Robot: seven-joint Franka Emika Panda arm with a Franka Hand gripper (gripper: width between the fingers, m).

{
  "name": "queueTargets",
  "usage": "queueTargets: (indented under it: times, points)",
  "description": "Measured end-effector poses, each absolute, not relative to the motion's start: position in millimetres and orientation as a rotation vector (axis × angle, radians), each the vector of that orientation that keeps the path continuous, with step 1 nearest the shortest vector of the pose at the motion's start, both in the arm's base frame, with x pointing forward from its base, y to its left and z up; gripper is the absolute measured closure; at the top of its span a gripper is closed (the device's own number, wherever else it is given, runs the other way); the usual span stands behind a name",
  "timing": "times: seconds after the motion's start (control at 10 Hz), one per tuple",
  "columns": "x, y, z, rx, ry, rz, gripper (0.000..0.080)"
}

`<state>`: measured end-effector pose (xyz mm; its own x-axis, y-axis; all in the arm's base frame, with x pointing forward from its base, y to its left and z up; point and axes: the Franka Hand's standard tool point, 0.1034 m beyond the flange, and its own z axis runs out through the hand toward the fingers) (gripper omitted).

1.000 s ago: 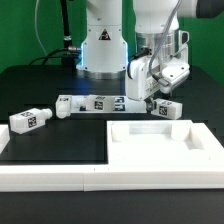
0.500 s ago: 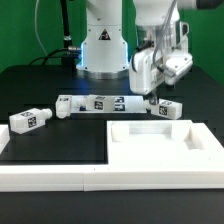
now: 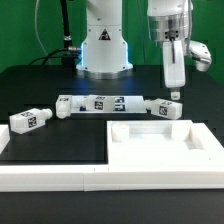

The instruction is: Assemble one leg

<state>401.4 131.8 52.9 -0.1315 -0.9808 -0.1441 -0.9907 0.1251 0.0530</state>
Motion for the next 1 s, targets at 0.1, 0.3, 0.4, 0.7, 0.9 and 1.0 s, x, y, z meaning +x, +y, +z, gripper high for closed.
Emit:
queueTargets:
  times: [0.1,0.3,0.4,0.7,0.9,1.0]
  points:
    - [401,131,52.6,-2.103,2.219,0.202,0.0150]
    - [402,131,52.5,-2.228,2.087,0.194,0.0150]
    - [405,132,54.2,-2.434,1.846,0.175,0.0150]
    - [413,134,59.6,-2.738,1.326,0.122,0.0150]
    - [413,133,58.9,-2.816,1.148,0.111,0.0150]
    - [413,133,58.9,-2.836,1.093,0.108,0.0150]
